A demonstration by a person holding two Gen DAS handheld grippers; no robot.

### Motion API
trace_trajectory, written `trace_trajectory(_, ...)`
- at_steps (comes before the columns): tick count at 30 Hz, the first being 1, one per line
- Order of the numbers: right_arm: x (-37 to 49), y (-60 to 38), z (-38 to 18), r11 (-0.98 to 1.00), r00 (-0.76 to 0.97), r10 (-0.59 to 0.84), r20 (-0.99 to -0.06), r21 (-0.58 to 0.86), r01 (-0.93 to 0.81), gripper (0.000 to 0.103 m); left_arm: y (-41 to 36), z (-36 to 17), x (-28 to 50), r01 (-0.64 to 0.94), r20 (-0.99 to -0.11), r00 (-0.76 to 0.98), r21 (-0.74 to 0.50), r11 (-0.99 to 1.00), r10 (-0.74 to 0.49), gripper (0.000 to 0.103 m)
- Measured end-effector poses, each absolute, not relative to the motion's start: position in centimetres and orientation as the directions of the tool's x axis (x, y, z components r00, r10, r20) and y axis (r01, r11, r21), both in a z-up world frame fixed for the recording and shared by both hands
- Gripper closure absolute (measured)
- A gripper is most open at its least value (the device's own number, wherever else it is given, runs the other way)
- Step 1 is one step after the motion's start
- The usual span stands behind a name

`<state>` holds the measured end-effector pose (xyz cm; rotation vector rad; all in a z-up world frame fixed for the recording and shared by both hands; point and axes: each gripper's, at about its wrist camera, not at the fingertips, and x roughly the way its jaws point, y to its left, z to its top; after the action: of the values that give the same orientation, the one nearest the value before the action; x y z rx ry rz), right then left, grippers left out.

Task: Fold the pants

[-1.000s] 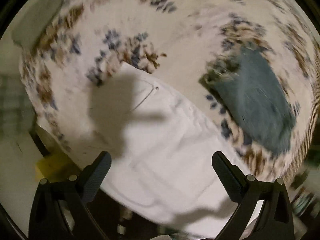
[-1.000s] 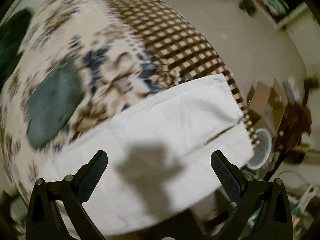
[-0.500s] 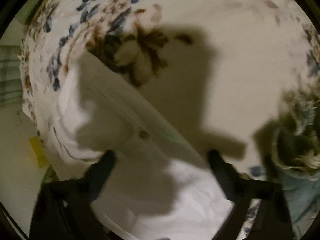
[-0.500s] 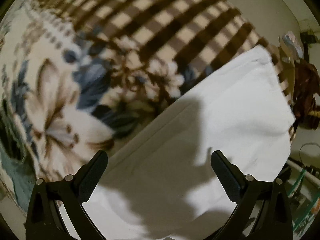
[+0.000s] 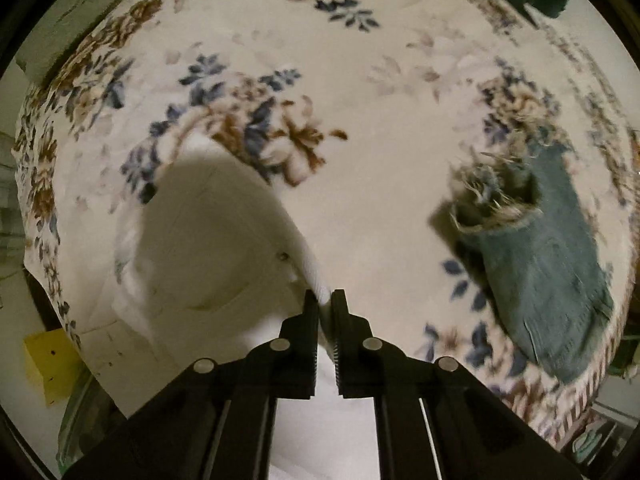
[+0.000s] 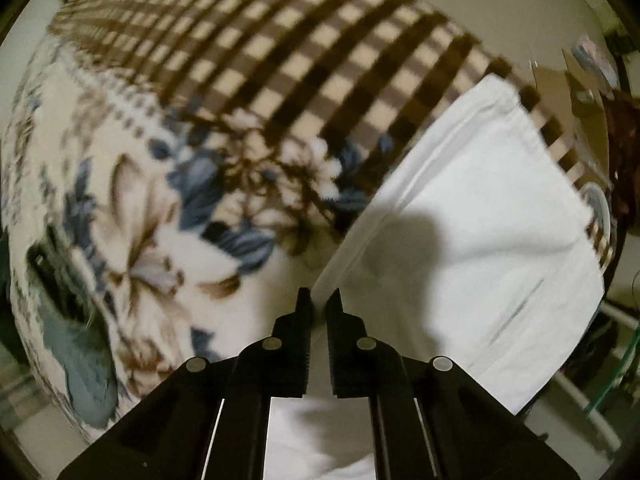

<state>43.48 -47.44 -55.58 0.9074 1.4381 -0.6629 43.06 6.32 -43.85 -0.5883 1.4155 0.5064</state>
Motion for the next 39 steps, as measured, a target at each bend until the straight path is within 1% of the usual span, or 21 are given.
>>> trace_trajectory(2, 41.8, -47.1, -53.8, 0.551, 0.087, 0.136, -0.987, 0.148, 0.821, 0.096, 7.1, -42.1, 40.0, -0.651, -0.991, 0.125, -0.11, 0.751, -0.037, 0.099)
trace_trajectory(5, 38.0, -46.0, -50.7, 0.569, 0.12, 0.135, -0.984, 0.176, 0.803, 0.097, 8.5, -41.1, 33.2, -0.648, -0.985, 0.16, -0.157, 0.745, -0.069, 0.099)
trace_trajectory(7, 34.9, -45.2, -48.8, 0.591, 0.126, 0.118, -0.985, 0.172, 0.788, 0.097, 8.6, -42.6, 32.2, -0.645, -0.983, 0.162, -0.172, 0.744, -0.086, 0.099)
trace_trajectory(8, 33.4, -45.0, -48.1, 0.595, 0.125, 0.114, -0.986, 0.169, 0.786, 0.097, 9.1, -42.4, 29.7, -0.646, -0.982, 0.154, -0.182, 0.742, -0.106, 0.099)
trace_trajectory(9, 31.7, -45.1, -48.0, 0.599, 0.121, 0.11, -0.987, 0.163, 0.784, 0.097, 9.3, -43.9, 29.2, -0.641, -0.984, 0.14, -0.176, 0.747, -0.113, 0.099)
trace_trajectory(11, 27.3, -44.8, -48.0, 0.599, 0.104, 0.095, -0.99, 0.14, 0.789, 0.097, 10.0, -45.3, 25.4, -0.637, -0.985, 0.1, -0.17, 0.752, -0.138, 0.099)
trace_trajectory(16, 19.3, -43.4, -52.0, 0.581, -0.007, 0.068, -0.998, 0.034, 0.813, 0.097, 11.8, -52.9, 18.4, -0.649, -0.984, -0.053, -0.094, 0.755, -0.169, 0.099)
trace_trajectory(19, 16.5, -42.5, -55.5, 0.575, -0.084, 0.057, -0.995, -0.036, 0.817, 0.097, 12.6, -56.6, 15.7, -0.651, -0.978, -0.108, -0.068, 0.756, -0.181, 0.099)
trace_trajectory(21, 15.0, -41.8, -57.5, 0.582, -0.116, 0.045, -0.992, -0.068, 0.81, 0.096, 13.2, -57.5, 14.4, -0.664, -0.973, -0.098, -0.092, 0.742, -0.209, 0.097)
trace_trajectory(23, 14.8, -41.5, -58.6, 0.596, -0.125, 0.047, -0.991, -0.072, 0.8, 0.095, 13.7, -57.1, 13.9, -0.648, -0.972, -0.06, -0.136, 0.749, -0.228, 0.095)
trace_trajectory(25, 14.2, -41.3, -58.8, 0.572, -0.096, 0.088, -0.991, -0.029, 0.82, 0.087, 14.1, -56.3, 13.5, -0.642, -0.966, -0.029, -0.179, 0.745, -0.257, 0.094)
trace_trajectory(26, 13.7, -41.1, -58.7, 0.559, -0.072, 0.117, -0.991, 0.006, 0.829, 0.078, 14.3, -55.8, 13.2, -0.645, -0.962, -0.012, -0.202, 0.737, -0.274, 0.094)
trace_trajectory(27, 13.4, -40.9, -58.5, 0.555, -0.056, 0.13, -0.99, 0.026, 0.831, 0.071, 14.6, -55.4, 13.0, -0.651, -0.957, 0.005, -0.223, 0.725, -0.29, 0.093)
trace_trajectory(28, 12.8, -40.5, -57.9, 0.55, -0.029, 0.133, -0.991, 0.049, 0.834, 0.06, 14.9, -55.0, 12.7, -0.656, -0.955, 0.018, -0.234, 0.718, -0.295, 0.093)
trace_trajectory(29, 12.7, -40.3, -57.4, 0.549, -0.01, 0.129, -0.992, 0.063, 0.834, 0.056, 15.2, -54.4, 12.4, -0.66, -0.958, 0.029, -0.232, 0.715, -0.284, 0.093)
trace_trajectory(31, 12.3, -39.5, -56.6, 0.557, 0.021, 0.129, -0.991, 0.09, 0.826, 0.054, 15.8, -53.8, 12.3, -0.656, -0.971, 0.045, -0.205, 0.726, -0.234, 0.089)
trace_trajectory(32, 12.2, -39.1, -56.5, 0.563, 0.029, 0.131, -0.991, 0.099, 0.821, 0.052, 16.1, -53.6, 12.8, -0.652, -0.979, 0.058, -0.187, 0.735, -0.198, 0.085)
trace_trajectory(33, 12.2, -38.9, -56.3, 0.569, 0.029, 0.122, -0.992, 0.094, 0.817, 0.052, 16.3, -53.6, 12.8, -0.647, -0.984, 0.059, -0.164, 0.745, -0.165, 0.079)
trace_trajectory(36, 13.5, -38.0, -55.4, 0.639, 0.022, -0.004, -1.0, 0.015, 0.769, 0.051, 16.8, -53.9, 13.2, -0.648, -0.991, 0.053, -0.129, 0.751, -0.125, 0.079)
trace_trajectory(38, 14.8, -37.8, -55.0, 0.685, 0.034, -0.092, -0.995, -0.039, 0.727, 0.04, 16.6, -54.0, 14.0, -0.638, -0.993, 0.056, -0.113, 0.762, -0.101, 0.079)
trace_trajectory(39, 15.7, -37.8, -55.0, 0.705, 0.041, -0.138, -0.99, -0.069, 0.706, 0.039, 16.2, -53.9, 14.4, -0.622, -0.995, 0.056, -0.097, 0.777, -0.08, 0.079)
